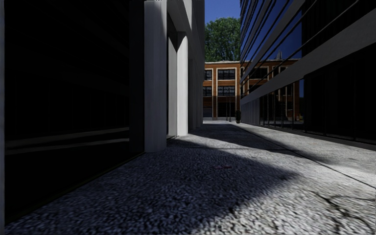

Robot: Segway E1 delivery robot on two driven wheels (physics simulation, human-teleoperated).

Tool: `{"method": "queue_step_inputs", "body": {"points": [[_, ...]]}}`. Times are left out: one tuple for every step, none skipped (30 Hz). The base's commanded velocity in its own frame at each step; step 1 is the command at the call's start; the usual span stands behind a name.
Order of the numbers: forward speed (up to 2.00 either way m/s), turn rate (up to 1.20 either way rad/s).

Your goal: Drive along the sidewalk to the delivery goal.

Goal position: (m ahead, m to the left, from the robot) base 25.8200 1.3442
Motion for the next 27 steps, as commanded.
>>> {"method": "queue_step_inputs", "body": {"points": [[1.55,0.0],[1.55,0.0],[1.55,0.0],[1.55,0.0],[1.55,-0.81],[1.55,-1.2],[1.55,-1.2],[1.55,-1.2],[1.55,-1.2],[1.55,-1.2],[1.55,-1.2],[1.55,-1.2],[1.55,-1.2],[1.55,-0.8],[1.55,-0.03],[1.55,0.0],[1.55,0.0],[1.55,0.0],[1.55,0.0],[1.55,0.0],[1.55,0.0],[1.55,0.0],[1.55,0.0],[1.55,0.0],[1.55,0.0],[1.55,0.0],[1.55,0.0]]}}
